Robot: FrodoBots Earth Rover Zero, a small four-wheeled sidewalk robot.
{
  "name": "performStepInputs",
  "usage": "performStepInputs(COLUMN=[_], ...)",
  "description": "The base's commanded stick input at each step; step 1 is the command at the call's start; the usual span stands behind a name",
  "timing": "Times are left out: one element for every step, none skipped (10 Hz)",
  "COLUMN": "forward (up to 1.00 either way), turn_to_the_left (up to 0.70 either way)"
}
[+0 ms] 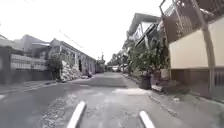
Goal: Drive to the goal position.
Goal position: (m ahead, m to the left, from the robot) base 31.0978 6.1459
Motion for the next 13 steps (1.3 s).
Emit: performStepInputs(forward=[0.85, 0.85, 0.85, 0.85, 0.85, 0.85, 0.85, 0.85, 0.85, 0.85, 0.85, 0.85, 0.85], turn_to_the_left=[0.0, 0.0, 0.0, 0.0, 0.0, 0.0, 0.0, 0.0, 0.0, 0.0, 0.0, 0.0, 0.0])
